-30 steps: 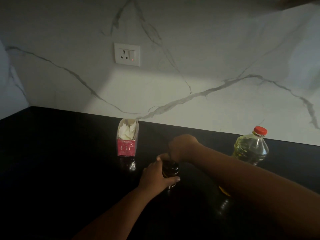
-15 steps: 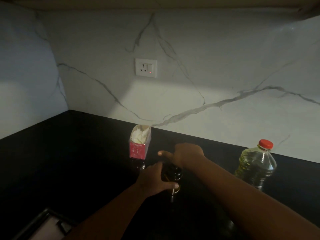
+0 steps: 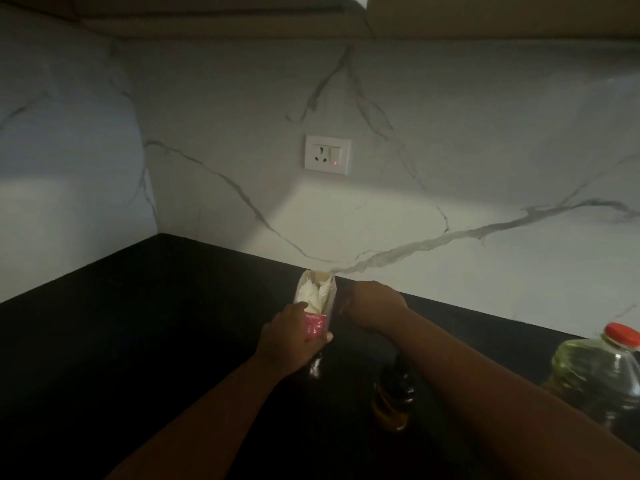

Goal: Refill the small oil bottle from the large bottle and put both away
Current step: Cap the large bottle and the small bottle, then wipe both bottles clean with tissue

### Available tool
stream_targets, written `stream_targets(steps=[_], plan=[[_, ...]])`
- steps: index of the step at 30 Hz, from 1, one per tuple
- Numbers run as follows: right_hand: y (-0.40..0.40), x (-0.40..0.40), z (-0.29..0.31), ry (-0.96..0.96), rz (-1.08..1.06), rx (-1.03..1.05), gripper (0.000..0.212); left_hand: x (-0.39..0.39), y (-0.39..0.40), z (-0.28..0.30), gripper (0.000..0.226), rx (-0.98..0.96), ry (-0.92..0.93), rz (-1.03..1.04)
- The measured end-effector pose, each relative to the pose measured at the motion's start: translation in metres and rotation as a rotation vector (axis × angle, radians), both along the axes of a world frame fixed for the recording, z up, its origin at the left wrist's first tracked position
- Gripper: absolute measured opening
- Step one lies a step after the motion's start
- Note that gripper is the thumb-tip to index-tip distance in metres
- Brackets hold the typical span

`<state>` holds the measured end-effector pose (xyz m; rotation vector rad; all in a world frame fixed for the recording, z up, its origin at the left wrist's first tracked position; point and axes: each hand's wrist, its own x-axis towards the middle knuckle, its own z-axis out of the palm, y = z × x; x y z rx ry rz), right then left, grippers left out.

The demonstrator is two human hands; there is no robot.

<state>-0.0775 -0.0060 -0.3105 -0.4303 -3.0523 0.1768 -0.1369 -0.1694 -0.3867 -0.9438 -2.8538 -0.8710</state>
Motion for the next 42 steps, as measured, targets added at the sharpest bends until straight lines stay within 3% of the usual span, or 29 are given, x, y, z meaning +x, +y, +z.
stream_targets(steps=[5, 11, 21, 30, 36, 38, 42], plan=[[-0.011, -0.053, -0.004, -0.031, -0.043, -0.01, 0.021, -0.063, -0.001, 0.006, 0.078, -0.06, 0.13, -0.052], [-0.015, -0.091, -0.021, -0.066, -0.161, -0.105, 0.024, -0.104, 0.014, 0.007, 0.092, -0.189, 0.164, -0.14], [-0.01, -0.113, -0.055, -0.083, -0.259, -0.082, 0.018, -0.114, 0.038, -0.008, 0.085, -0.33, 0.09, -0.176], [-0.004, -0.117, -0.062, -0.05, -0.228, -0.051, 0.019, -0.111, 0.037, -0.012, 0.09, -0.287, 0.07, -0.154], [0.002, -0.114, -0.059, 0.116, -0.234, -0.263, 0.017, -0.118, 0.037, -0.023, 0.103, -0.261, 0.077, -0.119], [0.006, -0.111, -0.054, 0.192, -0.237, -0.442, 0.008, -0.118, 0.037, -0.026, 0.111, -0.243, 0.106, -0.104], [0.008, -0.105, -0.041, 0.357, -0.299, -0.746, 0.021, -0.119, 0.04, -0.029, 0.114, -0.211, 0.144, -0.11]])
